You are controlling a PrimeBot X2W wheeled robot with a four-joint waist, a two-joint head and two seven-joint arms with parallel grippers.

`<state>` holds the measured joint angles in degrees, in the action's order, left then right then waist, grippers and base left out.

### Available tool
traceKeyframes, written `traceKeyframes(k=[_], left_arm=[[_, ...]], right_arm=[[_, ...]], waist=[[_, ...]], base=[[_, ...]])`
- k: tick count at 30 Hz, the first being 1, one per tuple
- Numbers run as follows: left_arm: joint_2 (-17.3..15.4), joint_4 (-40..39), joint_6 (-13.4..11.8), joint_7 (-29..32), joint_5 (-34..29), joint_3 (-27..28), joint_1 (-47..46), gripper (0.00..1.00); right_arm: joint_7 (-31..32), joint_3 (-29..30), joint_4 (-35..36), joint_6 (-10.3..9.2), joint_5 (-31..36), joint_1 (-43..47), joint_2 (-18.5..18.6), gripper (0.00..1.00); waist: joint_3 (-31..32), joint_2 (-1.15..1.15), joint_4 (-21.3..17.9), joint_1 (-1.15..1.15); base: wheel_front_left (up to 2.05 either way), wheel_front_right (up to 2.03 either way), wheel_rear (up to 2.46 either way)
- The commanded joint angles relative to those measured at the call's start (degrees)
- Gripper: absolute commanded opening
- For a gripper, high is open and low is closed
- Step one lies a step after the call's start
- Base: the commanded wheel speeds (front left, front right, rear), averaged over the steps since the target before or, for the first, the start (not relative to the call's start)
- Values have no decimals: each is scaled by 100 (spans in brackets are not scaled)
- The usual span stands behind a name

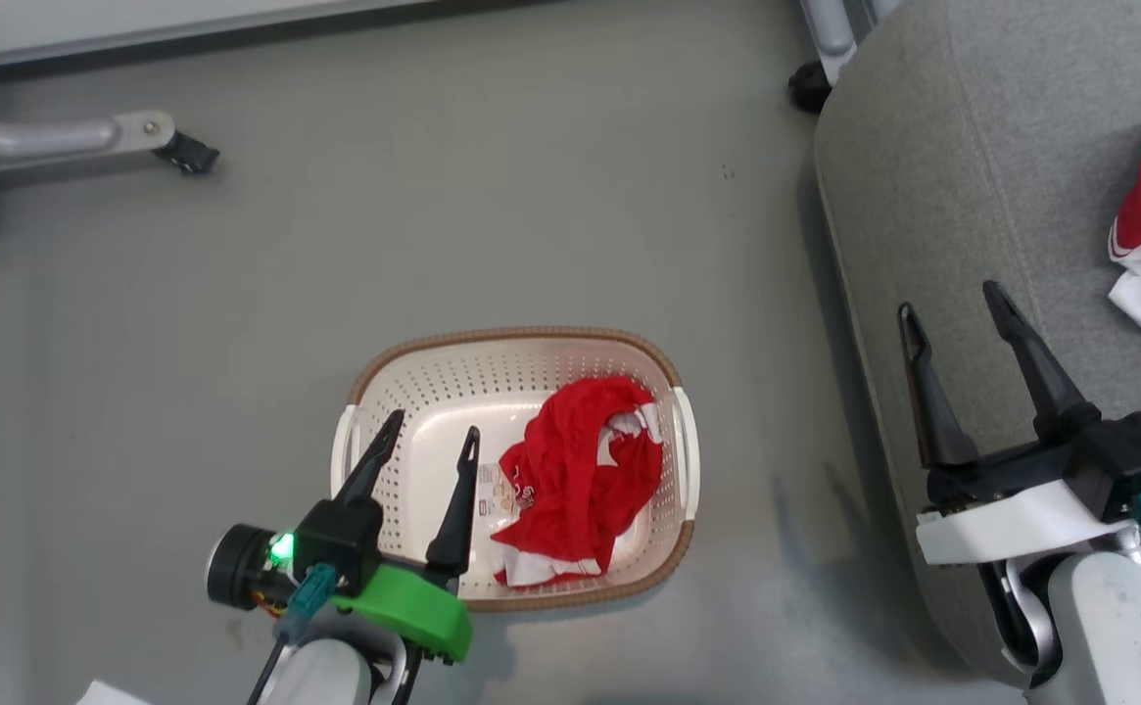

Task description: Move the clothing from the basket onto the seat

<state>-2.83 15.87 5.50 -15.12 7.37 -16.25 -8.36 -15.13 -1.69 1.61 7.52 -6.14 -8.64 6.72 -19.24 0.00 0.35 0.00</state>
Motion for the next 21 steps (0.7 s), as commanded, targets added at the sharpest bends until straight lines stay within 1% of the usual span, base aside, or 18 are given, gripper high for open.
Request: traceKeyframes(k=[1,5,9,12,18,21], left_arm=[[-12,270,58,-6,17,-89,-362,100],[-19,1326,161,-4,60,-502,-1164,100],[-40,2297,194,272,109,-961,-2038,100],[-37,2881,201,554,372,-1408,-2597,100],[-74,3684,199,1040,811,-2415,-3587,100],[-89,4000,200,1211,984,-2824,-4000,100]], right_arm=[[-3,23,46,-6,10,-170,49,100],[-3,23,137,-6,49,-436,58,100],[-3,-71,254,-6,130,-662,55,100],[-3,-215,313,-6,221,-843,79,100],[-3,-328,454,-6,292,-1143,49,100],[-3,-384,528,-6,304,-1255,57,100]], waist=[[-1107,0,-234,0],[-1608,0,-412,0],[-2112,0,-581,0],[-2482,0,-697,0],[-3110,0,-820,0],[-3367,0,-861,0]], base=[[0,0,0],[0,0,0],[0,0,0],[0,0,0],[0,0,0],[0,0,0]])
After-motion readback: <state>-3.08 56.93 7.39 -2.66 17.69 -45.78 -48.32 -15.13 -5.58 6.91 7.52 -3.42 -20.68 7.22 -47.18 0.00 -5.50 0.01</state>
